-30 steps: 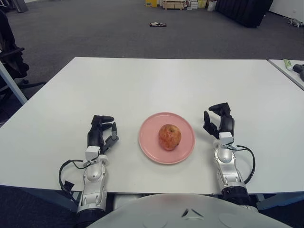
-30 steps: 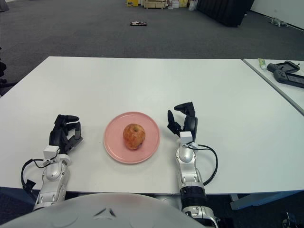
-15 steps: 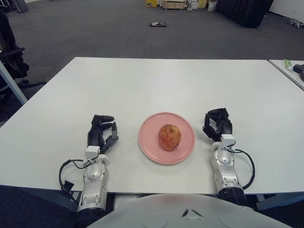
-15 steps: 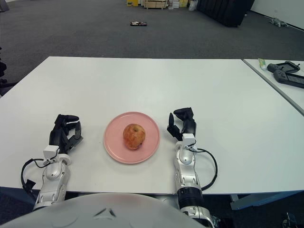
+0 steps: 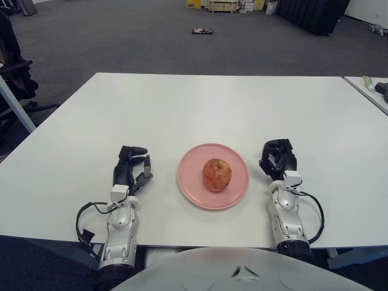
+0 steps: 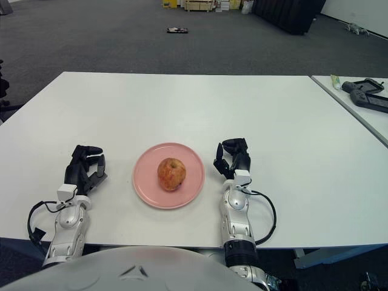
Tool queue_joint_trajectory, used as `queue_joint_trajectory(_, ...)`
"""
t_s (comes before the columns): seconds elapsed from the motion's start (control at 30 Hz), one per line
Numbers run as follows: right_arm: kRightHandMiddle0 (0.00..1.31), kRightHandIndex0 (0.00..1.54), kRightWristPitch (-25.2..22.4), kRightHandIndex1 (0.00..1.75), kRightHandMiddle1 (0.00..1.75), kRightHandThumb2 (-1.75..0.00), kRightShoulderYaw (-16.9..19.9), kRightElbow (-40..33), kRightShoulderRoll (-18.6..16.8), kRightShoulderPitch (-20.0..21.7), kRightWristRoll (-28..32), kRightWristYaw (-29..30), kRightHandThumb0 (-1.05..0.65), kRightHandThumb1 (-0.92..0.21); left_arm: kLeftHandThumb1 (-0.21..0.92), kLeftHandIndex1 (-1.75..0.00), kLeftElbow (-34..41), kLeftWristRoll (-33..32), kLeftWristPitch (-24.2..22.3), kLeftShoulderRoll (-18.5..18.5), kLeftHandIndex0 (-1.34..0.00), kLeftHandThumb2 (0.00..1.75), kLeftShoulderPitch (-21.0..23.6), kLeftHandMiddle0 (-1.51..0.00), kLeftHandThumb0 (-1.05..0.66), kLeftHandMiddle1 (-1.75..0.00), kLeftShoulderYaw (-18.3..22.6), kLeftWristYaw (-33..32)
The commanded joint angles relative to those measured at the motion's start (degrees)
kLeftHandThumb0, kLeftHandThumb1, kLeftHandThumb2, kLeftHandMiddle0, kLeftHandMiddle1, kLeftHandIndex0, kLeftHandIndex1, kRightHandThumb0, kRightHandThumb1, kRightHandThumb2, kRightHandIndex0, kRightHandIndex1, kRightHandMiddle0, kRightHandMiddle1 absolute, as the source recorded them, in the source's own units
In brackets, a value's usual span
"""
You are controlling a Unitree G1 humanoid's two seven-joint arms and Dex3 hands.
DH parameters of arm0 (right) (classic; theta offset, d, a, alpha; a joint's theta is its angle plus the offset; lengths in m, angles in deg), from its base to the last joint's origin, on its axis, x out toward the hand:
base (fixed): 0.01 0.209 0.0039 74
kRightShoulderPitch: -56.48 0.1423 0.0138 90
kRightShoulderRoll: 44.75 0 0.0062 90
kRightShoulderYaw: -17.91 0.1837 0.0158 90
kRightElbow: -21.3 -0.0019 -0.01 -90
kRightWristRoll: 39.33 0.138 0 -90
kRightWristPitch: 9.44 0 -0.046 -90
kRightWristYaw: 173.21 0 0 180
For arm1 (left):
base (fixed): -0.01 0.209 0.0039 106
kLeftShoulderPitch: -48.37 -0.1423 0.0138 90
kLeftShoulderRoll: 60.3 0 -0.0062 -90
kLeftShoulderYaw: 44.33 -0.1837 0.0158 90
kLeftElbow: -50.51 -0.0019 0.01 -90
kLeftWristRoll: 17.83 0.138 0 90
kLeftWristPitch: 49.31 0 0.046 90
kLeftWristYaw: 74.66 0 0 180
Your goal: Put the apple into the plate.
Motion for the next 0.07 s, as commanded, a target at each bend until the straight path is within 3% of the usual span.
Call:
queue_joint_trajectory(0.0, 0.31, 0.57, -1.29, 1.25, 1.75, -0.81, 0.24, -1.37, -1.01, 0.62, 0.06, 0.87, -0.37, -0.72, 0.74, -1.75, -1.86, -0.31, -1.34, 0.05, -0.31, 0.78, -0.08, -0.57, -0.37, -1.66, -0.47, 0.96)
queue_joint_trajectory(0.03, 0.31, 0.57, -1.35, 1.25, 1.75, -0.81, 0.13, -1.47, -0.99, 0.57, -0.11, 1.00, -0.37, -0.72, 0.73, -1.75, -1.91, -0.39, -1.23, 0.03, -0.31, 0.79, -0.07, -0.57, -0.37, -1.66, -0.45, 1.05)
